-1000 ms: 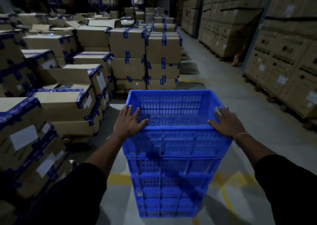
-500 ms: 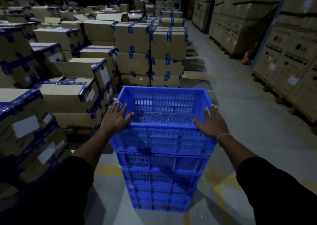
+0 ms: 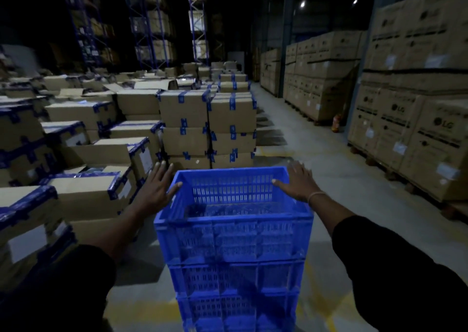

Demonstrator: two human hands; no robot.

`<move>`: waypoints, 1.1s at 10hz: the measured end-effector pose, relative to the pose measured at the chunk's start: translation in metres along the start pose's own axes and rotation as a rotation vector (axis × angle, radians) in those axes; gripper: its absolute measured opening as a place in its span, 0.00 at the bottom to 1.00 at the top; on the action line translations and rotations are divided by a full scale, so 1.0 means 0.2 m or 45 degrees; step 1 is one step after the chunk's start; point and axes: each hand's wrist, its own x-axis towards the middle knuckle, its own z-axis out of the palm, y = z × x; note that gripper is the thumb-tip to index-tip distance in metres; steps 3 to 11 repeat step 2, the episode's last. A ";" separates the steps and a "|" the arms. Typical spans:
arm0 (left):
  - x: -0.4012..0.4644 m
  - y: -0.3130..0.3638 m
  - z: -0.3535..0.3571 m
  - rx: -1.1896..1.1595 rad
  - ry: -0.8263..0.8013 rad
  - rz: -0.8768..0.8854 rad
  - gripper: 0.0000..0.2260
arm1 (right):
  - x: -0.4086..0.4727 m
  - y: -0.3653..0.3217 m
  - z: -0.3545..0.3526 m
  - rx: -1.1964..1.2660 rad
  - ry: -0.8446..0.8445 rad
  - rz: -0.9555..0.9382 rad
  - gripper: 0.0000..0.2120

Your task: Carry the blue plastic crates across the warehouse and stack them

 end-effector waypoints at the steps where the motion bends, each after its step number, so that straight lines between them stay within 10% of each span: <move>1: 0.13 0.01 -0.30 0.073 0.258 0.121 0.40 | 0.09 -0.12 -0.31 0.053 0.229 -0.102 0.51; 2: 0.21 0.04 -0.59 0.183 0.449 0.225 0.36 | 0.14 -0.25 -0.60 -0.002 0.552 -0.223 0.47; 11: 0.21 0.04 -0.59 0.183 0.449 0.225 0.36 | 0.14 -0.25 -0.60 -0.002 0.552 -0.223 0.47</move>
